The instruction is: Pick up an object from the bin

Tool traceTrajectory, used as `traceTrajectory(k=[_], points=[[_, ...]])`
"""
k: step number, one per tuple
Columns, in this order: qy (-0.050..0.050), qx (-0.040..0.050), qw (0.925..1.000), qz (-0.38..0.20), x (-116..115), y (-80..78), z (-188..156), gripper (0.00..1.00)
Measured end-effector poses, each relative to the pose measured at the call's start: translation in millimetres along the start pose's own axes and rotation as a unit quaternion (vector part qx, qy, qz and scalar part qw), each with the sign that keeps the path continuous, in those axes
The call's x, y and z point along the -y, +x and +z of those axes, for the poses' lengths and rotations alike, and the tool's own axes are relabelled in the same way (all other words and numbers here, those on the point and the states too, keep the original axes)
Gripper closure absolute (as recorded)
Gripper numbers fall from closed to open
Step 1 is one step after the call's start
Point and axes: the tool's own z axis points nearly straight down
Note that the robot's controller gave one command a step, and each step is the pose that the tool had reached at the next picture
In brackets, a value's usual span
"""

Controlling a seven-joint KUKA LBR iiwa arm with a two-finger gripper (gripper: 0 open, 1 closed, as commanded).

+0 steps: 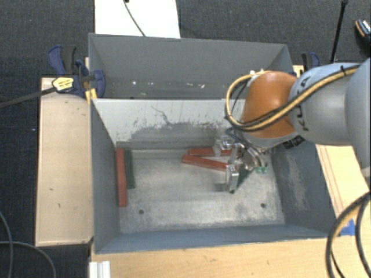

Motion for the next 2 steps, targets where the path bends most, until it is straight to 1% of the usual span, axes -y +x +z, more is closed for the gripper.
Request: traceTrajectory(k=[1,2], points=[[0.001,-0.0019,0.9990,0.045,55.5,12.0,0.1,0.00],[0.000,-0.0012,0.9990,0.045,52.7,11.2,-0.2,1.00]])
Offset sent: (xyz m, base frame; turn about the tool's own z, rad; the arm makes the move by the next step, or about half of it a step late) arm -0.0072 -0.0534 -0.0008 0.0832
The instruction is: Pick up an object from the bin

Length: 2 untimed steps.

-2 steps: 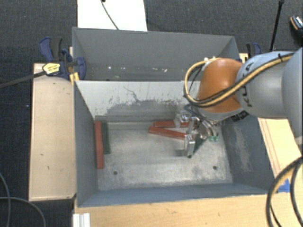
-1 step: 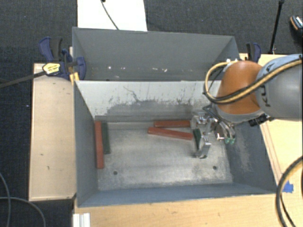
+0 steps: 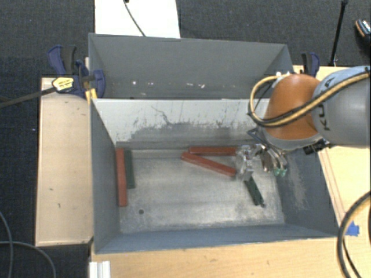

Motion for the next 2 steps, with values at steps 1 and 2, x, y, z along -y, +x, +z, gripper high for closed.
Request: traceTrajectory(k=[1,2], points=[[0.000,-0.0007,1.0000,0.000,0,0.5,0,0.00],[-0.001,-0.0001,0.9999,-0.017,-59,-8.7,0,0.00]])
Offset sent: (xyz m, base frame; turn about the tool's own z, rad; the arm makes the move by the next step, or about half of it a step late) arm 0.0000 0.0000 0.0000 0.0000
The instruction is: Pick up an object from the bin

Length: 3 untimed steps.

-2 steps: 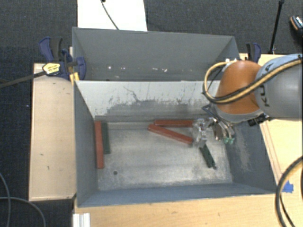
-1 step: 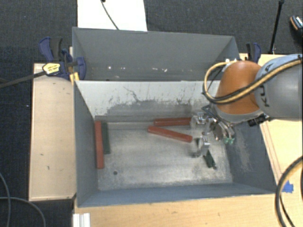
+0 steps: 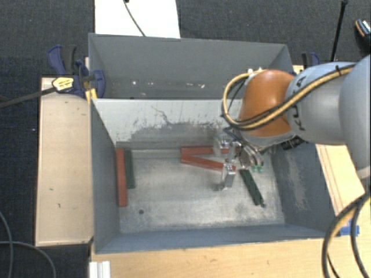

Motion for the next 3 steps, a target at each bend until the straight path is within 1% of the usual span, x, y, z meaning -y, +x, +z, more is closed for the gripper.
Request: traceTrajectory(k=[1,2,3], points=[[-0.001,0.0032,0.9990,0.044,-62,-2.1,1,0.00],[0.002,0.0004,0.9973,0.074,13,14.2,1,0.00],[0.001,0.0026,0.9975,0.071,8,12.3,-1,1.00]])
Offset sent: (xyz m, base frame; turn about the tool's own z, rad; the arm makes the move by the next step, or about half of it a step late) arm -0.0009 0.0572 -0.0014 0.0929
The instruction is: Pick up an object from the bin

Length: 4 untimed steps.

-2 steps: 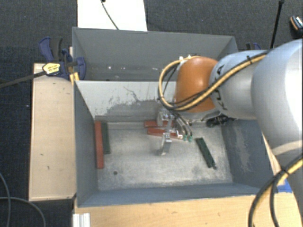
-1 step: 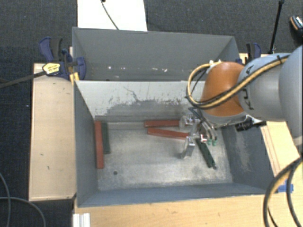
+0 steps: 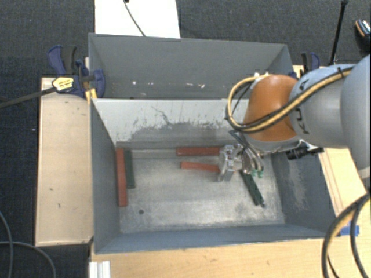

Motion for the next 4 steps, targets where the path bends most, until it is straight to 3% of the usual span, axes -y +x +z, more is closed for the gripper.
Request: traceTrajectory(k=[1,2,3,4], points=[[0.000,-0.0015,1.0000,0.000,0,1.1,1,0.00],[0.000,-0.0040,0.9981,-0.062,-55,16.7,0,0.00],[0.000,-0.0038,0.9983,-0.059,-52,16.1,0,1.00],[0.000,0.0023,0.9825,-0.186,-60,18.6,-141,1.00]])
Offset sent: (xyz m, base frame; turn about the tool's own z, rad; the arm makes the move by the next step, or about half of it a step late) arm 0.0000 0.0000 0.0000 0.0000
